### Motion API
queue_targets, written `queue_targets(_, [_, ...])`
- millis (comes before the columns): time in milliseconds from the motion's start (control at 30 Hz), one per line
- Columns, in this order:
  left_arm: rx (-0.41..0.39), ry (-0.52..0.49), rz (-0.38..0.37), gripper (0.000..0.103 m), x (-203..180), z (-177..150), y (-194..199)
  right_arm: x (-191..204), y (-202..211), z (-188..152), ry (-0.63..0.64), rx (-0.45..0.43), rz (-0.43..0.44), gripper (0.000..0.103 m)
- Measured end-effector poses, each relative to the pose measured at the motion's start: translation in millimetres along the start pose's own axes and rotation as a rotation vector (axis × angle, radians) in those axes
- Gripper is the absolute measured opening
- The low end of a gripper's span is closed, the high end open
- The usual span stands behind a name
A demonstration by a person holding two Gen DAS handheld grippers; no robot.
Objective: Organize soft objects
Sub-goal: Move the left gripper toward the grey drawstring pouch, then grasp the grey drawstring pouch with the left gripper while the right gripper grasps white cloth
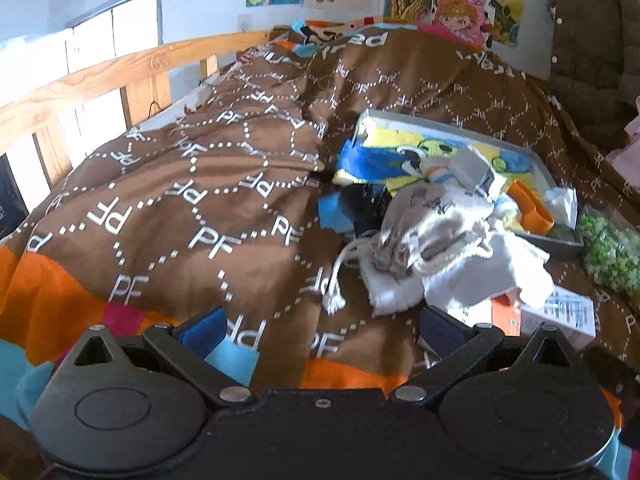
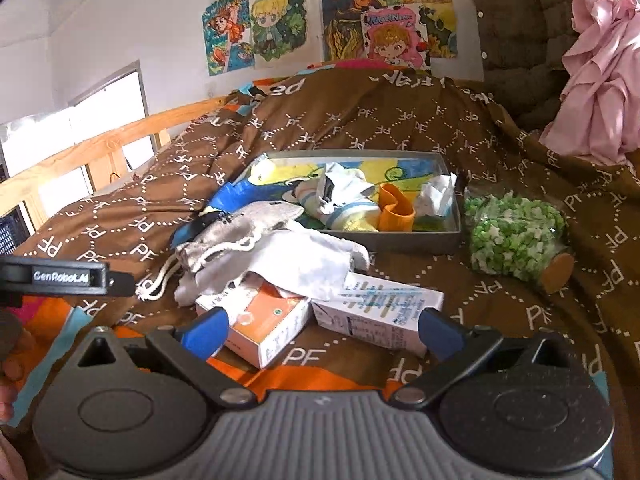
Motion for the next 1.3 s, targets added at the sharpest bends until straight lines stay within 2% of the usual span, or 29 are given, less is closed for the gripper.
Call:
queue_targets(500, [-0.077, 0.021, -0.062, 0.102, -1.9, 12.0, -16.3, 6.6, -15.7, 4.8, 0.045, -0.083, 0.01, 0.103])
queue_targets(833, [-0.176, 0.002, -0.232, 0.102, -16.7, 24.7, -33.0, 4.1, -45.9, 14.4, 0.073, -0.09, 0.046, 0.103])
queue_targets(1033, [-0.124, 0.071, -0.316, 0.102, -12.7, 33.7, -68.6, 4.5, -57.1, 19.5, 0.096, -0.091, 0.077, 0.102])
queue_targets(1233, [-0.078, 0.096, -0.392, 0.089, -12.8, 39.7, -93.6, 19.0, -74.1, 24.3, 0.181, -0.099, 0.128, 0.094])
queue_targets(1300, [-0.069, 0.089, -0.409, 0.08, -15.0, 41.5, -98.6, 24.9, -80.8, 25.3, 0.22, -0.098, 0.132, 0.09])
Point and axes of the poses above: each gripper's, at about its wrist camera, not at the fingertips, and y roughly against the way its jaws point, x to its left, z to its top, the point moved 3 cm from there along -y, roughly the way its jaws point, and after that the axes turned 2 degrees about x, right-handed, at the moved point
